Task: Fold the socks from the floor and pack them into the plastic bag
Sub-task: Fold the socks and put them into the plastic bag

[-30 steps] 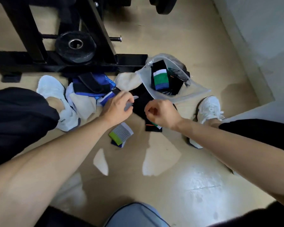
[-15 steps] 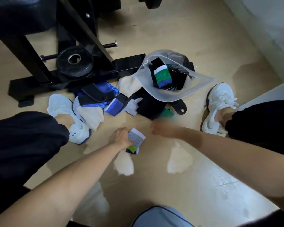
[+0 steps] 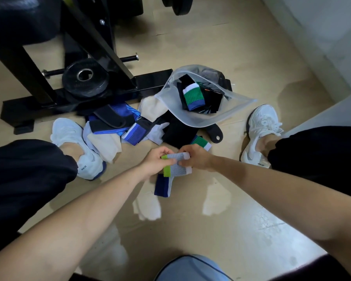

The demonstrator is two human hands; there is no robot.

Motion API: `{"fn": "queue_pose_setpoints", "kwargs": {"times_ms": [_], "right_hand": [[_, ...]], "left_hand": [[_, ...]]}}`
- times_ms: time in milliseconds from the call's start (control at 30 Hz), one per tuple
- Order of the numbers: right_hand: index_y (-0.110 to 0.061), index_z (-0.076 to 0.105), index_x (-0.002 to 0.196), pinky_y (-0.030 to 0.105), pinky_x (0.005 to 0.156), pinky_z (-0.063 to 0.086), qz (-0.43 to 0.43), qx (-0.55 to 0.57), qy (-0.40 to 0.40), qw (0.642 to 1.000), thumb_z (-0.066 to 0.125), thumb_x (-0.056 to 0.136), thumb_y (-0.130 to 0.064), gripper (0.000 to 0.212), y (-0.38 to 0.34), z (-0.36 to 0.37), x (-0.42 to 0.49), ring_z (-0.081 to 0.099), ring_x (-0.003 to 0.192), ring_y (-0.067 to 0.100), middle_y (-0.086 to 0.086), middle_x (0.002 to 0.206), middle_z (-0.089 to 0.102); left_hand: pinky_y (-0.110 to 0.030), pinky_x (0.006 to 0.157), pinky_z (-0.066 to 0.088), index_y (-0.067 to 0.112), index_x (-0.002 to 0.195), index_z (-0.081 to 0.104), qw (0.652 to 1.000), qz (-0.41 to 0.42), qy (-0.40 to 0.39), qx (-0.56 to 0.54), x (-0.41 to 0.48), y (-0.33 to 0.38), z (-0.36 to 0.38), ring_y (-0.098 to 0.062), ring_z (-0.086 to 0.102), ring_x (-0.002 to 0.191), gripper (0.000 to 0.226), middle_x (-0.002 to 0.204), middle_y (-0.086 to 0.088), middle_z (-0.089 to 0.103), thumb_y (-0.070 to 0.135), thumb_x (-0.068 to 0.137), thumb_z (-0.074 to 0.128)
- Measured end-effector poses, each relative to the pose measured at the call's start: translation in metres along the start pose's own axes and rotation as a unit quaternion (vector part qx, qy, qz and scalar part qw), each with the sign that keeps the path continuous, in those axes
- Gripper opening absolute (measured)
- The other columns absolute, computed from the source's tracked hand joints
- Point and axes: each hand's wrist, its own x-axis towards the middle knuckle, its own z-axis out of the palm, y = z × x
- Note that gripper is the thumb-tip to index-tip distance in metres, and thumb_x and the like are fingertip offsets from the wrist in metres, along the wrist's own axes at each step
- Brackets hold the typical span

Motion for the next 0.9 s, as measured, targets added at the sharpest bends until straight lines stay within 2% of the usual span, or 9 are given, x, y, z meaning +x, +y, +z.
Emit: {"fn": "queue_pose_setpoints", "kwargs": {"times_ms": [100, 167, 267, 467, 600, 700, 767, 833, 900], "right_hand": [[-0.012, 0.059, 0.096, 0.041, 0.074, 0.061, 0.042, 0.141, 0.010, 0.989, 0.073, 0.088, -0.010, 0.016, -0.001, -0.007, 0.001, 0.067, 0.100, 0.029, 0.012, 0.100, 0.065], [-0.010, 0.059, 0.101, 0.041, 0.074, 0.061, 0.058, 0.186, 0.033, 0.980, 0.072, 0.089, -0.011, 0.019, -0.003, -0.010, 0.000, 0.068, 0.102, 0.030, 0.014, 0.105, 0.066], [-0.006, 0.057, 0.110, 0.042, 0.072, 0.062, 0.071, 0.260, 0.034, 0.962, 0.075, 0.086, -0.011, 0.030, -0.007, -0.012, -0.002, 0.069, 0.103, 0.032, 0.015, 0.110, 0.067], [-0.007, 0.051, 0.123, 0.037, 0.068, 0.060, 0.067, 0.359, 0.004, 0.931, 0.073, 0.086, -0.004, 0.043, -0.010, -0.014, -0.005, 0.070, 0.099, 0.031, 0.012, 0.112, 0.066], [-0.002, 0.054, 0.121, 0.034, 0.062, 0.060, 0.041, 0.335, 0.026, 0.941, 0.065, 0.088, 0.007, 0.036, -0.009, -0.014, -0.003, 0.070, 0.091, 0.030, 0.014, 0.106, 0.065], [0.003, 0.061, 0.118, 0.035, 0.070, 0.062, 0.034, 0.297, 0.035, 0.954, 0.060, 0.089, 0.011, 0.030, -0.007, -0.015, -0.001, 0.070, 0.091, 0.031, 0.018, 0.102, 0.067], [0.003, 0.067, 0.111, 0.038, 0.076, 0.061, 0.029, 0.285, 0.022, 0.958, 0.058, 0.087, 0.014, 0.027, -0.006, -0.018, -0.003, 0.070, 0.087, 0.030, 0.020, 0.096, 0.069], [0.006, 0.068, 0.108, 0.037, 0.078, 0.060, 0.023, 0.280, 0.000, 0.960, 0.055, 0.085, 0.017, 0.028, -0.007, -0.020, -0.005, 0.070, 0.083, 0.027, 0.020, 0.092, 0.069], [0.007, 0.067, 0.110, 0.035, 0.079, 0.060, 0.035, 0.280, -0.017, 0.959, 0.052, 0.084, 0.018, 0.031, -0.011, -0.021, -0.007, 0.071, 0.083, 0.024, 0.020, 0.094, 0.069]], "left_hand": [[-0.036, 0.080, 0.061, 0.012, 0.117, 0.065, 0.996, -0.046, -0.005, -0.073, -0.001, 0.005, -0.004, -0.022, 0.072, 0.099, 0.027, 0.107, -0.008, 0.073, 0.017, 0.092, 0.073], [-0.035, 0.079, 0.062, 0.014, 0.125, 0.062, 0.993, -0.065, -0.027, -0.098, -0.002, 0.007, -0.007, -0.024, 0.072, 0.105, 0.033, 0.115, -0.010, 0.073, 0.014, 0.094, 0.071], [-0.025, 0.068, 0.059, 0.011, 0.127, 0.061, 0.989, -0.061, -0.007, -0.133, -0.002, 0.009, -0.008, -0.025, 0.072, 0.100, 0.034, 0.119, -0.015, 0.070, 0.009, 0.094, 0.069], [-0.020, 0.057, 0.055, 0.008, 0.126, 0.058, 0.972, -0.067, 0.037, -0.221, 0.001, 0.014, -0.005, -0.025, 0.074, 0.080, 0.036, 0.118, -0.018, 0.069, -0.002, 0.092, 0.067], [-0.021, 0.058, 0.055, 0.017, 0.130, 0.057, 0.973, -0.053, 0.015, -0.226, -0.002, 0.020, -0.006, -0.027, 0.075, 0.083, 0.044, 0.119, -0.016, 0.068, -0.008, 0.093, 0.062], [-0.024, 0.064, 0.057, 0.019, 0.130, 0.059, 0.972, -0.056, -0.026, -0.229, -0.006, 0.027, -0.012, -0.030, 0.074, 0.088, 0.046, 0.120, -0.015, 0.068, -0.010, 0.096, 0.050], [-0.026, 0.067, 0.057, 0.015, 0.120, 0.063, 0.962, -0.082, -0.041, -0.258, -0.006, 0.033, -0.016, -0.031, 0.074, 0.088, 0.033, 0.115, -0.016, 0.071, -0.001, 0.097, 0.045], [-0.028, 0.071, 0.056, 0.012, 0.106, 0.067, 0.955, -0.106, -0.046, -0.272, -0.006, 0.036, -0.019, -0.030, 0.073, 0.088, 0.018, 0.106, -0.015, 0.074, 0.020, 0.099, 0.052], [-0.027, 0.073, 0.055, 0.012, 0.103, 0.068, 0.965, -0.110, -0.035, -0.235, -0.003, 0.036, -0.017, -0.027, 0.073, 0.088, 0.023, 0.101, -0.013, 0.075, 0.033, 0.098, 0.063]]}}
